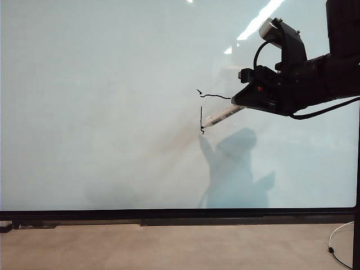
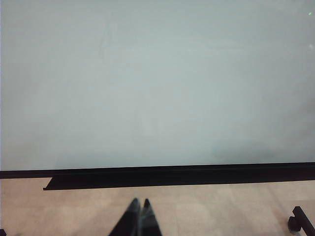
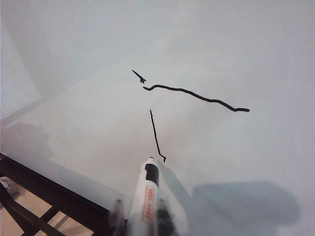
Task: Pick up the pen on the shelf to the right of the whiteboard and draw a rectangle.
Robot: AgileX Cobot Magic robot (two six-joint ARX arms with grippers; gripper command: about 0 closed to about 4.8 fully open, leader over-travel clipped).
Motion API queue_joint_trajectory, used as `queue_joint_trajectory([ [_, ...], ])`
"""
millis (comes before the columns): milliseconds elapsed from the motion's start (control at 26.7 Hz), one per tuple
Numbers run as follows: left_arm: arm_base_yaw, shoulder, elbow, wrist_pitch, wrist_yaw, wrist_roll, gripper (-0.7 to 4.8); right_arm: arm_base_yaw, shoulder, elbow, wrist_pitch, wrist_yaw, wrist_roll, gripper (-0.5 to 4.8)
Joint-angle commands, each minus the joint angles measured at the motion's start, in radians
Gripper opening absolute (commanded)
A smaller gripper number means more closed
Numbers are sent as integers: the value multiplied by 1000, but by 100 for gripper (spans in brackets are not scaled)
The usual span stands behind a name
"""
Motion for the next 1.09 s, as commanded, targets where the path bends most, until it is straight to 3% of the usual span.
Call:
queue_joint_trajectory([
  [37, 0, 1, 2, 10, 0, 1, -4, 1, 17, 6, 45, -3, 5, -6],
  [1086, 0, 1, 2, 9, 0, 1, -4, -1, 62, 37, 42, 3, -12, -6],
])
